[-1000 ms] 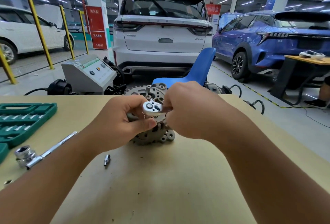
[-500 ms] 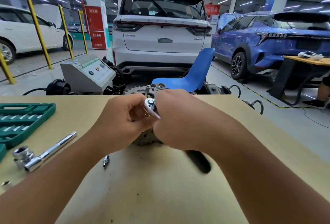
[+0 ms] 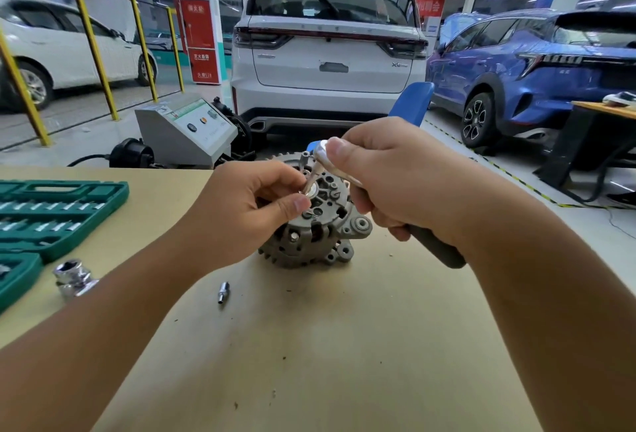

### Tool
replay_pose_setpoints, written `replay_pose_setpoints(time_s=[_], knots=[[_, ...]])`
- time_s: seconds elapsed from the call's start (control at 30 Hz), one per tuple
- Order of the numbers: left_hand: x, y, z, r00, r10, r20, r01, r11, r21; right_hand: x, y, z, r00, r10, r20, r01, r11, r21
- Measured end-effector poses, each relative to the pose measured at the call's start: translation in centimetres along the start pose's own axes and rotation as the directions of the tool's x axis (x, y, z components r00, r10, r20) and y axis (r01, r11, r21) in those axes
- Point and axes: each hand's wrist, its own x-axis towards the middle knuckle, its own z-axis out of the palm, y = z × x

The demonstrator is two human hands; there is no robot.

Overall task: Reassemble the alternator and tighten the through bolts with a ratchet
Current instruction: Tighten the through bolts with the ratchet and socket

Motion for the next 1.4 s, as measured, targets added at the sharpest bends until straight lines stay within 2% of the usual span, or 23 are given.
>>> replay_pose_setpoints(time_s=[0.2,0.33,0.53,0.67,0.8,0.9,1.0,1.07,1.13,1.2,1.3,1.33,1.4], knots=[[-0.5,0.1,-0.1,0.993,0.059,0.097,-0.083,0.962,0.259,-0.5,-0.4,0.3,0.987,0.015,0.157,0.0,0.996,-0.092],[-0.5,0.1,-0.3,0.988,0.071,0.14,-0.102,0.968,0.228,-0.9,-0.5,0.5,0.984,-0.023,0.179,0.047,0.991,-0.127],[-0.4,-0.4,-0.6,0.983,0.04,0.178,-0.072,0.981,0.182,-0.6,0.1,0.6,0.982,-0.055,0.178,0.064,0.997,-0.045],[-0.6,-0.6,-0.2,0.985,0.095,0.148,-0.131,0.957,0.259,-0.6,0.4,0.6,0.983,-0.075,0.169,0.075,0.997,0.004],[-0.5,-0.8,-0.1,0.982,0.141,0.125,-0.164,0.966,0.199,-0.5,0.4,0.7,0.981,-0.093,0.17,0.095,0.996,-0.002],[-0.5,-0.6,0.0,0.984,0.17,0.057,-0.174,0.982,0.074,-0.6,0.1,0.6,0.977,-0.119,0.179,0.134,0.988,-0.075],[-0.5,-0.5,0.4,0.985,0.162,0.064,-0.164,0.986,0.024,-0.8,-0.4,0.4,0.964,-0.2,0.174,0.249,0.909,-0.335],[-0.4,-0.6,0.5,0.984,0.16,0.082,-0.163,0.986,0.03,-0.6,-0.4,0.7,0.971,-0.222,0.092,0.237,0.814,-0.53],[-0.3,-0.7,0.5,0.985,0.154,0.079,-0.158,0.986,0.047,-0.7,-0.7,1.4,0.965,-0.257,-0.057,0.163,0.752,-0.639],[-0.4,-0.9,0.7,0.989,0.146,0.036,-0.147,0.988,0.045,-1.0,-1.2,1.9,0.963,-0.251,-0.098,0.132,0.755,-0.643],[-0.7,-0.8,0.9,0.983,0.183,-0.002,-0.183,0.982,0.04,-1.4,-1.6,2.1,0.991,-0.117,0.06,0.131,0.825,-0.549],[-0.8,-0.9,1.0,0.982,0.187,0.004,-0.187,0.982,0.014,-1.7,-1.9,2.1,0.992,-0.099,0.074,0.124,0.84,-0.529],[-0.6,-1.3,0.8,0.988,0.15,0.031,-0.149,0.988,-0.04,-1.6,-2.0,1.9,0.994,-0.104,0.018,0.097,0.837,-0.538]])
